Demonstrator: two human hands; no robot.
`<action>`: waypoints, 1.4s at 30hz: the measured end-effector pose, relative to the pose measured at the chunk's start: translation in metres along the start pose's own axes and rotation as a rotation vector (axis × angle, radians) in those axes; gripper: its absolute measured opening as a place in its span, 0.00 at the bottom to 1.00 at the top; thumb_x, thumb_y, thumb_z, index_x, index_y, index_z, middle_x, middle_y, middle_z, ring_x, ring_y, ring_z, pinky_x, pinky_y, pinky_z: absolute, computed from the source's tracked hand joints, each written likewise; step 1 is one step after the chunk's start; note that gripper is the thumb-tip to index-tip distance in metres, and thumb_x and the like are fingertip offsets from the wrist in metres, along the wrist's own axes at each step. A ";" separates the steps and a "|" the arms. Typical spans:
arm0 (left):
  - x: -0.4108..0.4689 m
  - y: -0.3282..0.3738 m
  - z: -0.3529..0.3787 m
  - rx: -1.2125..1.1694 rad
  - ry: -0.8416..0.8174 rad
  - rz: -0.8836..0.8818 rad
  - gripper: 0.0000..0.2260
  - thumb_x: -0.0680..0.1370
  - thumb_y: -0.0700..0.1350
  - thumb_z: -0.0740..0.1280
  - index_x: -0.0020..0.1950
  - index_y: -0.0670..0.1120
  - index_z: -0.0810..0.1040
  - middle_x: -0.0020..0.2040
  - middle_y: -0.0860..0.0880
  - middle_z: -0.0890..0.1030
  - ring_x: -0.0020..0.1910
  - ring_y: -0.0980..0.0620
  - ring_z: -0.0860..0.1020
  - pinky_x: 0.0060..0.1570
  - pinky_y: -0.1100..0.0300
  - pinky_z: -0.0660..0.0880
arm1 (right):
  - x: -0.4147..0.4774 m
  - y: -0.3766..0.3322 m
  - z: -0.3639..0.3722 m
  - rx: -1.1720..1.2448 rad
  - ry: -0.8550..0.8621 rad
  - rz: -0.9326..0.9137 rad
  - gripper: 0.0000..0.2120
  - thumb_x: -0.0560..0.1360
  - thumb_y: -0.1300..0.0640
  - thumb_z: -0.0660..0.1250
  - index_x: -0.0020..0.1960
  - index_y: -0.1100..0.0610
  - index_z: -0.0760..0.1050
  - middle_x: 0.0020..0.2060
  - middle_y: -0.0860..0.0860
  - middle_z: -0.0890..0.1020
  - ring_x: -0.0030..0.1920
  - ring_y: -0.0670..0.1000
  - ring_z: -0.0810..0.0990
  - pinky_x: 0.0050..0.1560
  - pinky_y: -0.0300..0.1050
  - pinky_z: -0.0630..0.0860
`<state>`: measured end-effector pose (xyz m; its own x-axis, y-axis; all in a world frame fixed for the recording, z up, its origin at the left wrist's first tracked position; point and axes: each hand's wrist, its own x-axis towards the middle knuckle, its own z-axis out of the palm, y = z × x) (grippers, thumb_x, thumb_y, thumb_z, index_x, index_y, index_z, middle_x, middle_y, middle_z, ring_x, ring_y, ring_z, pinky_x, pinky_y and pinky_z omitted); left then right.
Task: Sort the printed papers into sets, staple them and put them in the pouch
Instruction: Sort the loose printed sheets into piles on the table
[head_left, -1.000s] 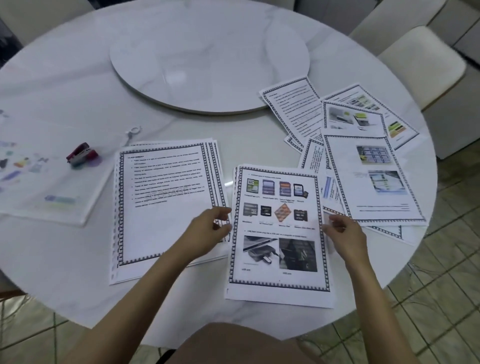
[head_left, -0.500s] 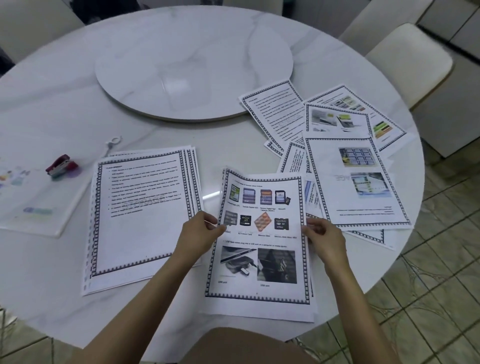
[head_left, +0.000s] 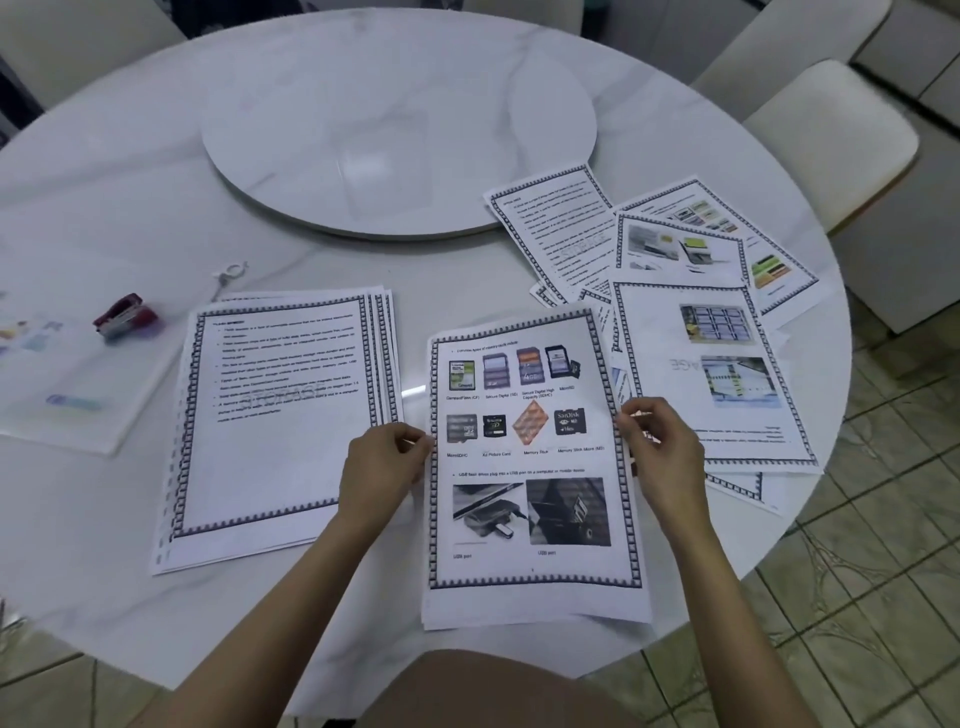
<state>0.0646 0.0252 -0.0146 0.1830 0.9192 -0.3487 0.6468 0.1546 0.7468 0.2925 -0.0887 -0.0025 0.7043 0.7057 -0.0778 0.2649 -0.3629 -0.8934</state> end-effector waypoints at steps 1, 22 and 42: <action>0.000 0.000 -0.001 -0.007 0.001 0.009 0.04 0.76 0.46 0.66 0.45 0.46 0.79 0.34 0.52 0.80 0.31 0.54 0.78 0.39 0.58 0.79 | 0.001 -0.003 0.001 0.024 -0.006 -0.006 0.05 0.76 0.60 0.65 0.44 0.52 0.75 0.41 0.49 0.81 0.42 0.46 0.78 0.41 0.39 0.73; 0.035 -0.067 -0.121 -0.140 0.359 -0.039 0.11 0.78 0.45 0.64 0.54 0.40 0.80 0.48 0.43 0.82 0.46 0.48 0.76 0.48 0.59 0.69 | 0.005 -0.058 0.069 0.326 -0.161 0.090 0.06 0.78 0.64 0.60 0.48 0.57 0.76 0.38 0.55 0.81 0.30 0.48 0.81 0.30 0.37 0.76; 0.054 -0.114 -0.171 -0.164 0.382 -0.063 0.13 0.77 0.42 0.63 0.62 0.44 0.73 0.54 0.43 0.80 0.49 0.43 0.78 0.52 0.54 0.71 | -0.019 -0.001 0.074 -0.646 0.181 0.377 0.37 0.69 0.49 0.73 0.65 0.73 0.63 0.63 0.69 0.65 0.65 0.65 0.62 0.62 0.55 0.64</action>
<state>-0.1256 0.1197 -0.0214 -0.1603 0.9697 -0.1845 0.5162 0.2417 0.8217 0.2297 -0.0564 -0.0329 0.9055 0.3730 -0.2026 0.2781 -0.8819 -0.3806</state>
